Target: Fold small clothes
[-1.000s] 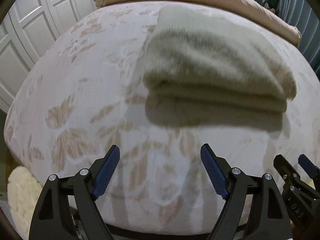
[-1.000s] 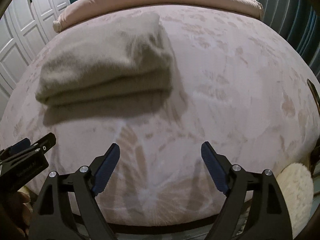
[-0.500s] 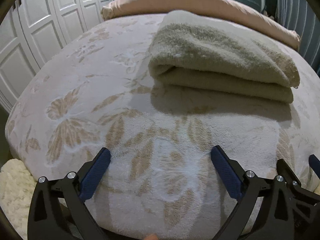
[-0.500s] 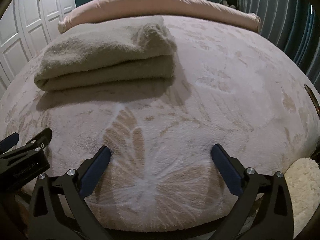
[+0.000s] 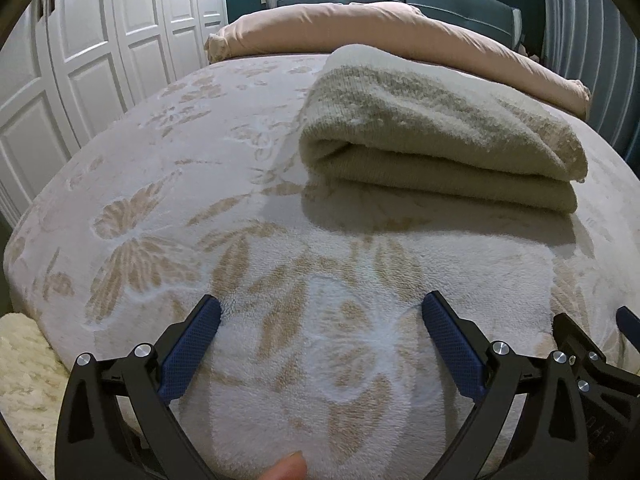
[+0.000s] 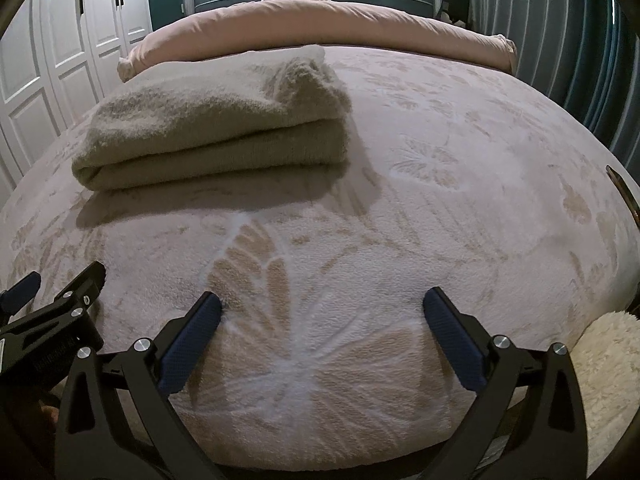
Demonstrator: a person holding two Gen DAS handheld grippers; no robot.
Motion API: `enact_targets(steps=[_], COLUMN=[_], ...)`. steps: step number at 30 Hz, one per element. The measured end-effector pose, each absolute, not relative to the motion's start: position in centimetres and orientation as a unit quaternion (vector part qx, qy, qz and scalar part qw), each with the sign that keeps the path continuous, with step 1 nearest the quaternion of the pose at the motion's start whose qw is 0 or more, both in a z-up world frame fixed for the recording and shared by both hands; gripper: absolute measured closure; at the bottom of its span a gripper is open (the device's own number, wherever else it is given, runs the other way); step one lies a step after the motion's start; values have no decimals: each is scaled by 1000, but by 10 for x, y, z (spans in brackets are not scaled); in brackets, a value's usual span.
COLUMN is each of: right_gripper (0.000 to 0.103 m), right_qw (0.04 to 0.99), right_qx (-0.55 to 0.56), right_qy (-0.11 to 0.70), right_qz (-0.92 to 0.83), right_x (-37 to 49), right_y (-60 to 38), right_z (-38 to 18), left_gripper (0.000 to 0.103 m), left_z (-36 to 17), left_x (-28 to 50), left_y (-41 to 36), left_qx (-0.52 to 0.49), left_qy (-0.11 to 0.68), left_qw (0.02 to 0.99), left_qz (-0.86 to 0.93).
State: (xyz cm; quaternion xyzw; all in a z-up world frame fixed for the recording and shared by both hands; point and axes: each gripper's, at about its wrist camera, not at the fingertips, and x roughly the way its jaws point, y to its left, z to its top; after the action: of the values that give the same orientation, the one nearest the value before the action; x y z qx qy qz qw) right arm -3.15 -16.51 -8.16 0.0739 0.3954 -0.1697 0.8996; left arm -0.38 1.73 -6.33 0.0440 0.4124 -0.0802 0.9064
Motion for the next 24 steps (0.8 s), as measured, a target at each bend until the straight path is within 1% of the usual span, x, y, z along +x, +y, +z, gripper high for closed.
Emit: enact_targets(steps=[7,11,17,24], right_gripper=[5,5,5,5], right_qw=[900,892,878,867], right_qx=[74,68,79,81], right_qy=[393,416,445,466], right_qz=[-172,-166,-161,-159], right_x=[-34,-31,-31,-24], right_y=[-165,-162,-160,-158], right_z=[-81,-77,-73,-75], left_gripper=[5,5,5,5], left_z=[-62,-62,-57,-56], left_x=[-5,-6,5,14], left_y=[20,20,17,14], left_qx=[39,45,56,60], left_qy=[408,415,480,508], left_qw=[908,905,873,857], left_qz=[-83,-83,-75,-66])
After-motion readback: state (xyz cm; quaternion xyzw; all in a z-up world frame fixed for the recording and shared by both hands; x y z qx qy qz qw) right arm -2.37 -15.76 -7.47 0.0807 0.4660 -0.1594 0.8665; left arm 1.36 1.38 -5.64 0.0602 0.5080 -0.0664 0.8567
